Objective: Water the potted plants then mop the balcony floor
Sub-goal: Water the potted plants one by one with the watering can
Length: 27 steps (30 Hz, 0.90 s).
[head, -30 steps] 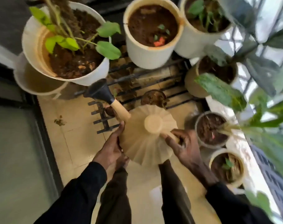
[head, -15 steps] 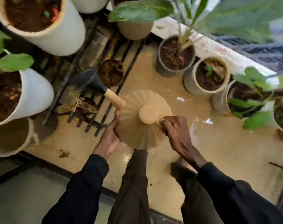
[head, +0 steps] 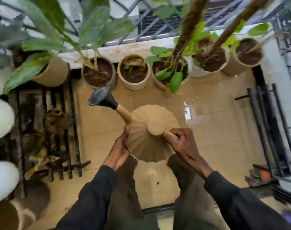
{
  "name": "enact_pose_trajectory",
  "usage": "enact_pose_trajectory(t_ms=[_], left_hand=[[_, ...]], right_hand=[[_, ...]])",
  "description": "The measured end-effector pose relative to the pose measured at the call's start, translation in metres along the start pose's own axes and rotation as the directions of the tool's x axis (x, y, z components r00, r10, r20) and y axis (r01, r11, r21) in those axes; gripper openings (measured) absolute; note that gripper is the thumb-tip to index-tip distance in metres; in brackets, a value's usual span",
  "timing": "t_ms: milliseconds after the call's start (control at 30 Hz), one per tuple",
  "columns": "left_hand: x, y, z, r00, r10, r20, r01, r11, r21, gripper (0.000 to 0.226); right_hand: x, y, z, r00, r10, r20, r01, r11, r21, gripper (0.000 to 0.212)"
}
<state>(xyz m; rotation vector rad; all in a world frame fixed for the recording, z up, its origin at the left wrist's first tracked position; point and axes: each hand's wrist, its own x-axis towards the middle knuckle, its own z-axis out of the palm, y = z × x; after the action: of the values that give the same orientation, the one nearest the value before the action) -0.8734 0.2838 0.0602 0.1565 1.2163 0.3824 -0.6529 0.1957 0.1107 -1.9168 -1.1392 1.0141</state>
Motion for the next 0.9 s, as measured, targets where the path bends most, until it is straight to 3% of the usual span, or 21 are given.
enact_pose_trajectory(t_ms=[167,333,433,600,800,900], left_hand=[[-0.017,-0.036,0.12,0.995,-0.067,0.074,0.056,0.987,0.15,0.057],[-0.021,-0.082,0.226,0.981,-0.136,0.137,0.091,0.952,0.293,0.073],[-0.014,-0.11,0.283,0.965,-0.185,0.189,0.102,0.92,0.379,0.069],[0.002,-0.145,0.371,0.934,-0.285,0.217,0.136,0.842,0.522,0.062],[0.041,-0.175,0.456,0.888,-0.42,0.188,0.166,0.674,0.72,0.055],[0.069,-0.187,0.49,0.866,-0.474,0.157,0.171,0.577,0.799,0.069]], right_hand=[[-0.042,0.028,-0.115,0.985,0.04,-0.169,-0.036,0.999,0.031,0.051],[-0.084,0.056,-0.218,0.944,0.101,-0.315,-0.081,0.994,0.078,0.043],[-0.104,0.08,-0.265,0.911,0.155,-0.381,-0.115,0.985,0.125,0.045],[-0.125,0.11,-0.33,0.807,0.265,-0.528,-0.183,0.962,0.202,0.046],[-0.134,0.135,-0.381,0.668,0.393,-0.632,-0.246,0.918,0.311,0.037],[-0.133,0.16,-0.393,0.584,0.482,-0.653,-0.291,0.875,0.386,0.037]])
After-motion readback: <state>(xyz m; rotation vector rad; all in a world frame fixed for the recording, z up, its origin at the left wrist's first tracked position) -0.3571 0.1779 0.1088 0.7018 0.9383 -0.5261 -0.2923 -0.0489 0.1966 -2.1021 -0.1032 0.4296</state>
